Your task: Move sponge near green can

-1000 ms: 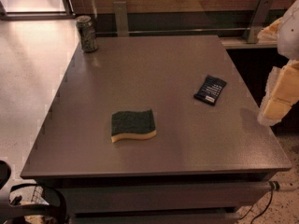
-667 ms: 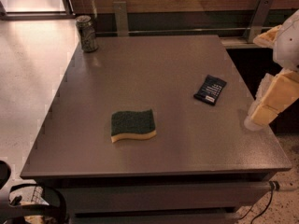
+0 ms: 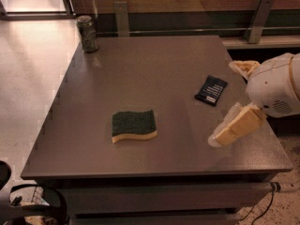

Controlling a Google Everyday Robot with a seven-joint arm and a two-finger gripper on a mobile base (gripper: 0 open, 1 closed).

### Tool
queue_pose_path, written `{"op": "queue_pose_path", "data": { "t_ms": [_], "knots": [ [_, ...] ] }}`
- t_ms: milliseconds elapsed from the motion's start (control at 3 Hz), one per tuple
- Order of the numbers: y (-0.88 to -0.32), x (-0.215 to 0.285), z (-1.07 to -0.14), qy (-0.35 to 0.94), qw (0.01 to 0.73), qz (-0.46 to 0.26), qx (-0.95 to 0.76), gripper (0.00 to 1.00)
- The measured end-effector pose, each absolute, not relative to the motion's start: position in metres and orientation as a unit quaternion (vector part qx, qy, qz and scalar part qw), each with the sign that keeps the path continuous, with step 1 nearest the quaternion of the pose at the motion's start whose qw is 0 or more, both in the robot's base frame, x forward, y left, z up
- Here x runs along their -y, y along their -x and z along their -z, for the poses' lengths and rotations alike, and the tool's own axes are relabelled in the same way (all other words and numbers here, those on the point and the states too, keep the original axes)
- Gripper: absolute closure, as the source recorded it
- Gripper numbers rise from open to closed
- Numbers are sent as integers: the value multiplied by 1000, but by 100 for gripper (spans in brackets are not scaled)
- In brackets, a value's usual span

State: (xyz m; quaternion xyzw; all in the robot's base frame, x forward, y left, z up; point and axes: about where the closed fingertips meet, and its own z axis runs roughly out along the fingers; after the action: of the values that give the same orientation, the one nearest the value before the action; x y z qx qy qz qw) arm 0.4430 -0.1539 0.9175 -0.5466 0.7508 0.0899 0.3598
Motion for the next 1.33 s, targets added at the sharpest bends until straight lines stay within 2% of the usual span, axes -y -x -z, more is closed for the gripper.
{"op": "queue_pose_path", "data": {
  "t_ms": [333,667,1333],
  "knots": [
    [-462,122,-902,526,423,-145,-723,0],
    [-467,105,-910,513,448,-174,-711,0],
    [-464,95,-902,513,446,-171,-713,0]
  ]
}}
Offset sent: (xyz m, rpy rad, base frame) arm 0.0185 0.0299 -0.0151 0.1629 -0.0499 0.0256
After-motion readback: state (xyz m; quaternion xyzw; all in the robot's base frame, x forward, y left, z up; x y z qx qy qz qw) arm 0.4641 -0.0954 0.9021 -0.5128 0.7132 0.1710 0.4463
